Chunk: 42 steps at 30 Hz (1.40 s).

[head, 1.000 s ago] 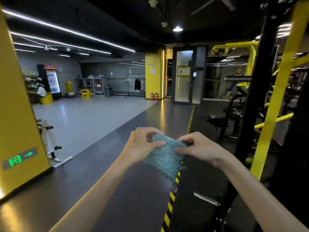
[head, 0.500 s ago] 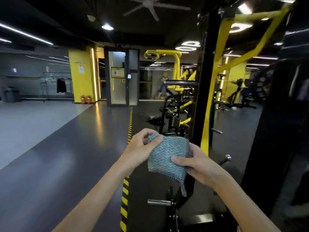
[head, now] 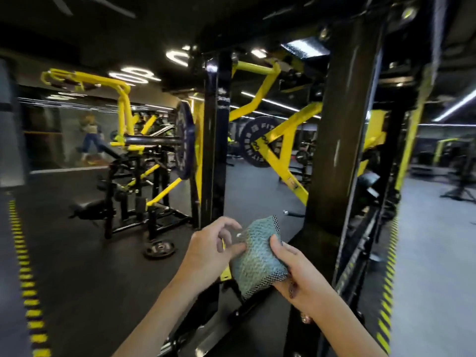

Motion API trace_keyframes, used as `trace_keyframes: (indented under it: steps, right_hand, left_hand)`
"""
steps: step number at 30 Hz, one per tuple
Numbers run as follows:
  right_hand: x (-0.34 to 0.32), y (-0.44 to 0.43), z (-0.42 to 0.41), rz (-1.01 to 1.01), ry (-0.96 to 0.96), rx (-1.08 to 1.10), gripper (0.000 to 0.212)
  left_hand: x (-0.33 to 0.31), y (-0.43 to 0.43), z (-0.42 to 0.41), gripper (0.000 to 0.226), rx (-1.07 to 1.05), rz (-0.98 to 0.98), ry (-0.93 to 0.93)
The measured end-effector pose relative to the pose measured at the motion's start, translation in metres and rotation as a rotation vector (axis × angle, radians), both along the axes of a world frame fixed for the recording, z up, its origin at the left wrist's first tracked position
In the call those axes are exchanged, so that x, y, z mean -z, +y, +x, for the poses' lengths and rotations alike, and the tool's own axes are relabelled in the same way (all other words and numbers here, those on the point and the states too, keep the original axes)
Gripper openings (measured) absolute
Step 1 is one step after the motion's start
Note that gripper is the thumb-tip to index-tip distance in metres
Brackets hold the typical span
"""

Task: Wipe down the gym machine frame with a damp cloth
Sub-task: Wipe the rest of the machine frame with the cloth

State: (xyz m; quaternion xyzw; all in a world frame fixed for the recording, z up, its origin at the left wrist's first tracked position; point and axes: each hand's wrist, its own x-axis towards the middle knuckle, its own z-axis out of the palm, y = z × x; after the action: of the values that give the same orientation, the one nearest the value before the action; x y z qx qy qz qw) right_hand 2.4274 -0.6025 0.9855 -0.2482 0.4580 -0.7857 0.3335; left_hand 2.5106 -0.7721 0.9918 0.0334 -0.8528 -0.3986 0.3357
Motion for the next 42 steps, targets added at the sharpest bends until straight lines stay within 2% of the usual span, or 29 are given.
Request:
trace_keyframes:
  steps: [3, 6, 7, 12, 15, 18, 20, 22, 24, 26, 29, 33, 37, 42]
  right_hand:
    - [-0.012, 0.019, 0.005, -0.024, 0.001, 0.094, 0.042]
    - [-0.022, 0.039, 0.007, -0.004, 0.153, 0.185, 0.033]
    - [-0.023, 0.044, 0.005, 0.010, 0.242, 0.242, 0.028]
    - [-0.030, 0.052, -0.010, 0.035, 0.481, 0.569, 0.011]
    - [-0.039, 0.057, -0.020, 0.020, 0.504, 0.656, 0.037]
    - [-0.049, 0.064, -0.026, 0.127, 0.578, 0.639, 0.067]
    - [-0.055, 0.067, -0.025, 0.135, 0.625, 0.572, 0.073]
    - [-0.064, 0.067, -0.022, 0.126, 0.699, 0.591, 0.067]
    - [-0.071, 0.065, -0.022, 0.057, 0.734, 0.662, 0.057]
    - [-0.079, 0.061, -0.027, 0.028, 0.790, 0.774, 0.046]
    - [-0.093, 0.059, -0.035, -0.016, 0.818, 0.901, 0.037]
    - [-0.118, 0.051, -0.036, 0.102, 0.984, 1.089, 0.026]
    - [-0.152, 0.039, -0.041, 0.322, 1.168, 1.318, 0.028]
    - [-0.222, 0.046, -0.050, 0.647, 1.585, 1.748, 0.038]
  left_hand:
    - [-0.006, 0.020, -0.019, 0.006, 0.135, 0.124, -0.039]
    - [-0.016, 0.043, -0.033, 0.040, 0.309, 0.288, -0.054]
    - [-0.019, 0.051, -0.037, 0.040, 0.350, 0.314, -0.026]
    - [-0.032, 0.074, -0.066, 0.013, 0.357, 0.380, 0.059]
    - [-0.050, 0.084, -0.079, 0.008, 0.376, 0.443, 0.092]
    - [-0.069, 0.089, -0.088, 0.010, 0.487, 0.479, 0.126]
    - [-0.077, 0.090, -0.095, 0.016, 0.553, 0.411, 0.142]
    - [-0.085, 0.092, -0.103, 0.020, 0.582, 0.307, 0.191]
    - [-0.095, 0.091, -0.113, 0.010, 0.580, 0.189, 0.245]
    - [-0.109, 0.090, -0.122, 0.009, 0.632, 0.105, 0.273]
    - [-0.129, 0.080, -0.138, 0.009, 0.749, 0.090, 0.285]
    - [-0.151, 0.061, -0.159, 0.006, 0.801, -0.034, 0.376]
    - [-0.176, 0.035, -0.186, 0.024, 0.681, -0.369, 0.625]
    - [-0.224, 0.017, -0.220, 0.057, 0.278, -0.972, 0.930]
